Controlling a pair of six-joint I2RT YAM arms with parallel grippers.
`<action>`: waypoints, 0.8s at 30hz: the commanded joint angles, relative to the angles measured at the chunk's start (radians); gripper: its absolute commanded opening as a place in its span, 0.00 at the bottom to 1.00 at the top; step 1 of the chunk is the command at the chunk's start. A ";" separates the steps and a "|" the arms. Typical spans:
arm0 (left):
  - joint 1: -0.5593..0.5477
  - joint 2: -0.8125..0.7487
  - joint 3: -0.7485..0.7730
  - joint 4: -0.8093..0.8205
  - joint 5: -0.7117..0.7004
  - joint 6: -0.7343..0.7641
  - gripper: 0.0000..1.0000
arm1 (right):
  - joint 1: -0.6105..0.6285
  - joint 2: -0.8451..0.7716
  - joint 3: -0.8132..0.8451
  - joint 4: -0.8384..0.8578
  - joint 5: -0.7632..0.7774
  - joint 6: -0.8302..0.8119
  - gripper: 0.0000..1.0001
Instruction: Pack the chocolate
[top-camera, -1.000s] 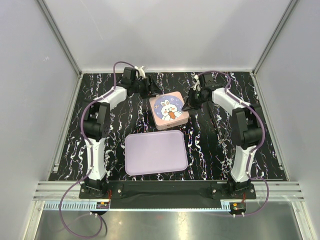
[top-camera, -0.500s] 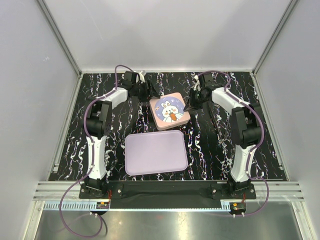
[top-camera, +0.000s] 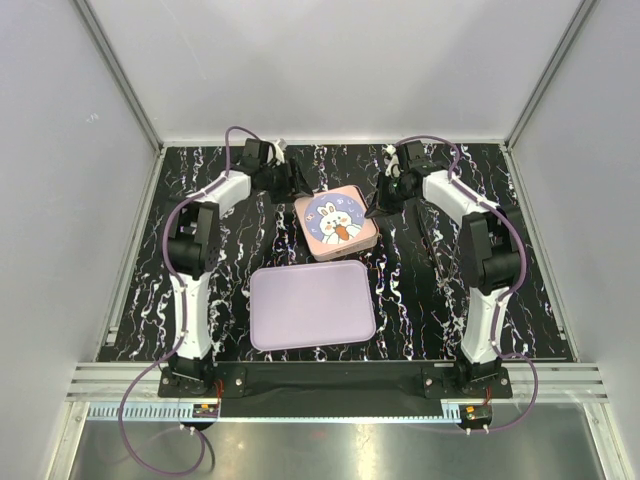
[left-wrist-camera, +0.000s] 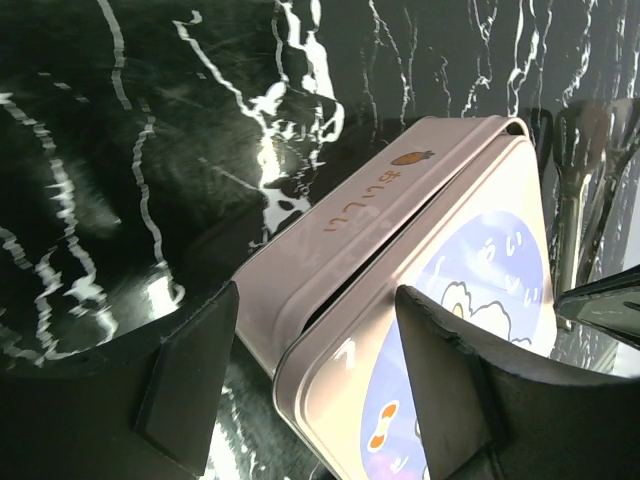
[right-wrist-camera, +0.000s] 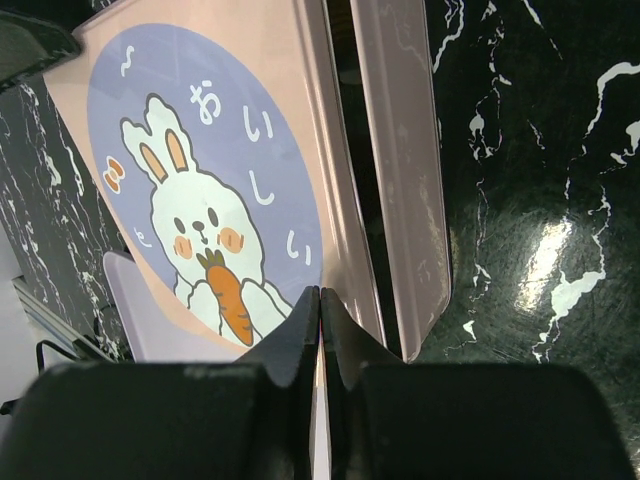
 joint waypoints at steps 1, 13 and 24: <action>0.009 -0.098 0.048 -0.005 -0.035 0.033 0.70 | 0.001 0.001 0.038 0.011 -0.013 -0.011 0.07; 0.015 -0.153 -0.004 0.013 0.005 0.009 0.72 | 0.002 -0.066 0.070 -0.020 0.018 -0.008 0.13; 0.008 -0.339 -0.182 -0.056 -0.089 0.043 0.63 | 0.041 -0.158 -0.060 -0.023 0.004 -0.001 0.13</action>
